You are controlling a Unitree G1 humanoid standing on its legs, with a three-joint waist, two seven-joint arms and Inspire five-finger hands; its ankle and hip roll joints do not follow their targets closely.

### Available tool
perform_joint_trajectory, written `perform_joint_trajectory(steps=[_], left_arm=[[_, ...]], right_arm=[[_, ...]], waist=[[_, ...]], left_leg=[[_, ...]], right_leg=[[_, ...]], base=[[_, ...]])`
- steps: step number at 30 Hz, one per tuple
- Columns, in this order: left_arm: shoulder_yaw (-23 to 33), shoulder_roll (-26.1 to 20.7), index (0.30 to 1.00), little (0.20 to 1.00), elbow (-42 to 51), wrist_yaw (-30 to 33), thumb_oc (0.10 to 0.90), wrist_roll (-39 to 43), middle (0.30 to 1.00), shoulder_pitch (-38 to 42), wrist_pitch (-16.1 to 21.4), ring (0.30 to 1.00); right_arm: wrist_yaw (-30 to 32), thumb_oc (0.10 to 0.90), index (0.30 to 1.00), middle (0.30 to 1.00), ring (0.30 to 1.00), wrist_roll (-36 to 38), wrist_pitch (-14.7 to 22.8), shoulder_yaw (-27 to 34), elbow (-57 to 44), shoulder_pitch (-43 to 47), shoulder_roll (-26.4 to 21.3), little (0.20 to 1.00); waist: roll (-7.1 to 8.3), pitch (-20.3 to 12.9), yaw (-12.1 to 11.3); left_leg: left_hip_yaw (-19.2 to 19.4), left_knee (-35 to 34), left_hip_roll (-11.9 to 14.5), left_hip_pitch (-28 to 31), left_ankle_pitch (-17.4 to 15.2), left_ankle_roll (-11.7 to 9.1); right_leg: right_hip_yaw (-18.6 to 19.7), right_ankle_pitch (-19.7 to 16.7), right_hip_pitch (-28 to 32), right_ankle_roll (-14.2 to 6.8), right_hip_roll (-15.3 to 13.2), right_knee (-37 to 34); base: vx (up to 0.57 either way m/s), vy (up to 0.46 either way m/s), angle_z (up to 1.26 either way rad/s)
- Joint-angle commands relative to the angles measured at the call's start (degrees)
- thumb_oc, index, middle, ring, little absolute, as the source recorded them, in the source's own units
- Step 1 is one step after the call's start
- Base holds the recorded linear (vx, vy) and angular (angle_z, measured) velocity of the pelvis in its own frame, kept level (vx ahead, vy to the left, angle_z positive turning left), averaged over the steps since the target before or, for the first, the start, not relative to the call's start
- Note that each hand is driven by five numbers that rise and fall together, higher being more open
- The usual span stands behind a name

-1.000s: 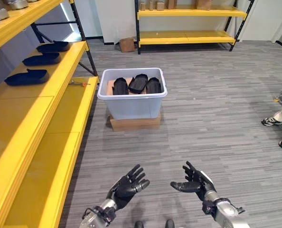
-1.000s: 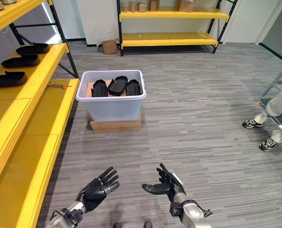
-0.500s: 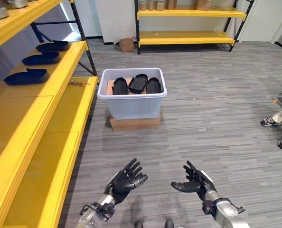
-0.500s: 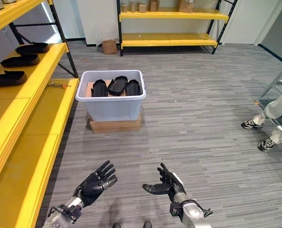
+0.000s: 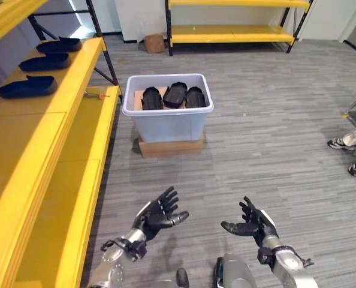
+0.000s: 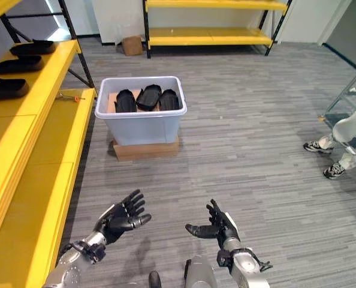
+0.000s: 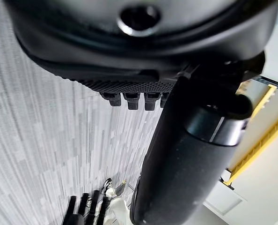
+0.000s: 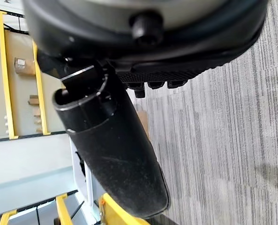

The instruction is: Move parts from the plastic box to the shelf.

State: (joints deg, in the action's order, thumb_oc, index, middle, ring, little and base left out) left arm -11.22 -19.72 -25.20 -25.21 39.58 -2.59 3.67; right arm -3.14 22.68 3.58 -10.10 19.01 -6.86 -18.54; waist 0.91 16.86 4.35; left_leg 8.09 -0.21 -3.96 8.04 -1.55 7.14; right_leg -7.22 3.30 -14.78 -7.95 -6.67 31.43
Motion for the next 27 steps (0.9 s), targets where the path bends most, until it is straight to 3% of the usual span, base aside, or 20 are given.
perform_joint_trajectory(steps=[1,2,4,8,13,15,19,20,23,24,26,27], left_arm=[[-0.53,-0.84,1.000,1.000,6.20,-0.84,0.900,0.47,1.000,2.06,2.46,1.000],[-0.90,-0.62,1.000,1.000,6.51,-0.75,0.900,-0.30,1.000,1.72,2.82,1.000],[-1.51,-0.59,1.000,1.000,6.72,-0.70,0.900,-0.62,1.000,1.12,3.50,1.000],[-2.44,0.42,1.000,1.000,6.37,-0.85,0.900,-0.60,1.000,1.15,4.08,1.000],[-2.24,0.54,1.000,1.000,6.40,-0.68,0.900,1.42,1.000,0.69,3.74,1.000],[-1.28,1.76,1.000,1.000,6.26,-0.33,0.900,6.54,1.000,0.26,2.16,1.000],[-0.17,3.03,1.000,1.000,8.26,-0.63,0.900,7.35,1.000,0.24,1.93,1.000],[0.00,3.27,1.000,1.000,8.68,-0.50,0.900,7.11,1.000,0.38,2.29,1.000],[0.03,3.95,1.000,1.000,9.88,3.51,0.900,8.80,1.000,0.83,2.82,1.000],[0.33,4.84,1.000,1.000,9.97,5.81,0.900,10.45,1.000,1.28,3.18,1.000],[0.79,5.48,1.000,1.000,10.13,6.08,0.900,10.34,1.000,1.84,2.84,1.000],[0.82,5.55,1.000,1.000,10.30,5.39,0.900,9.46,1.000,2.06,2.49,1.000]], right_arm=[[0.05,0.900,1.000,1.000,1.000,0.96,6.67,1.48,-5.06,4.42,-0.09,1.000],[0.13,0.900,1.000,1.000,1.000,0.97,6.66,1.42,-5.18,4.72,-0.24,1.000],[0.05,0.900,1.000,1.000,1.000,0.50,6.52,1.93,-5.59,3.81,-0.57,1.000],[1.38,0.900,1.000,1.000,1.000,-0.11,7.20,2.30,-5.06,2.72,-1.34,1.000],[2.66,0.900,1.000,1.000,1.000,-0.63,7.32,1.87,-4.06,3.09,-1.51,1.000],[3.08,0.900,1.000,1.000,1.000,-1.13,6.64,2.00,-3.76,2.75,-1.87,1.000],[2.60,0.900,1.000,1.000,1.000,-0.85,5.80,2.51,-2.99,2.39,-2.20,1.000],[2.36,0.900,1.000,1.000,1.000,-1.23,5.56,2.62,-2.69,2.28,-2.30,1.000],[1.96,0.900,1.000,1.000,1.000,-1.98,5.08,2.72,-2.20,1.54,-3.13,1.000],[1.98,0.900,1.000,1.000,1.000,-1.97,5.36,2.64,-2.34,0.98,-3.64,1.000],[1.90,0.900,1.000,1.000,1.000,-1.71,5.43,2.94,-2.36,0.61,-3.81,1.000],[1.42,0.900,1.000,1.000,1.000,-1.77,5.69,3.32,-2.15,0.29,-3.87,1.000]], waist=[[1.67,-2.95,1.06],[2.57,-2.29,1.30],[3.11,-1.96,1.89],[3.51,-3.26,2.63],[3.33,-4.99,2.52],[3.33,-5.83,2.60],[3.40,-6.95,2.30],[3.20,-7.31,2.26],[2.43,-8.40,2.32],[2.83,-7.95,2.18],[3.39,-7.35,2.36],[3.53,-6.97,2.51]], left_leg=[[2.56,1.54,2.48,0.95,-5.99,-2.34],[2.11,1.06,1.58,2.34,-6.81,-2.84],[0.56,0.85,0.66,3.64,-7.75,-2.63],[-1.02,2.36,-0.21,3.22,-8.46,-2.65],[1.75,5.19,1.19,3.12,-10.18,-2.91],[1.38,6.68,1.55,3.33,-11.33,-3.17],[0.18,9.70,2.15,3.16,-12.60,-3.88],[-0.50,10.95,2.24,3.16,-12.16,-4.37],[-0.78,23.52,2.93,0.35,-5.23,-7.48],[-0.01,35.00,3.85,-4.95,-1.53,-8.60],[1.65,42.87,7.15,-10.39,-0.52,-8.84],[2.83,43.42,9.43,-13.00,-0.11,-8.70]], right_leg=[[-0.74,-8.20,4.91,-1.42,2.19,-12.58],[-2.30,-10.68,3.53,-1.84,2.86,-19.41],[-1.51,-12.96,1.80,-2.45,3.37,-22.28],[0.45,-11.43,4.14,-0.62,3.77,-25.74],[-1.55,-7.40,6.09,1.14,3.32,-24.76],[-1.14,-6.02,7.11,2.17,3.65,-24.48],[-0.25,-4.76,8.42,3.65,4.31,-24.68],[-0.10,-4.30,8.75,4.15,4.63,-24.78],[-0.26,-1.99,11.02,6.95,6.13,-25.97],[-0.25,-1.22,12.29,8.40,6.04,-25.99],[-0.16,-0.64,13.28,9.34,6.01,-25.71],[-0.07,-0.18,14.28,9.67,6.11,-25.67]], base=[[0.29,-0.116,0.32],[0.36,-0.121,0.26],[0.33,-0.093,0.16],[0.26,-0.054,0.53],[0.30,-0.124,0.36],[0.33,-0.139,0.14],[0.29,-0.172,-0.01],[0.31,-0.198,-0.01],[0.25,-0.209,0.03],[0.14,-0.213,-0.03],[0.12,-0.179,0.05],[0.11,-0.096,-0.01]])
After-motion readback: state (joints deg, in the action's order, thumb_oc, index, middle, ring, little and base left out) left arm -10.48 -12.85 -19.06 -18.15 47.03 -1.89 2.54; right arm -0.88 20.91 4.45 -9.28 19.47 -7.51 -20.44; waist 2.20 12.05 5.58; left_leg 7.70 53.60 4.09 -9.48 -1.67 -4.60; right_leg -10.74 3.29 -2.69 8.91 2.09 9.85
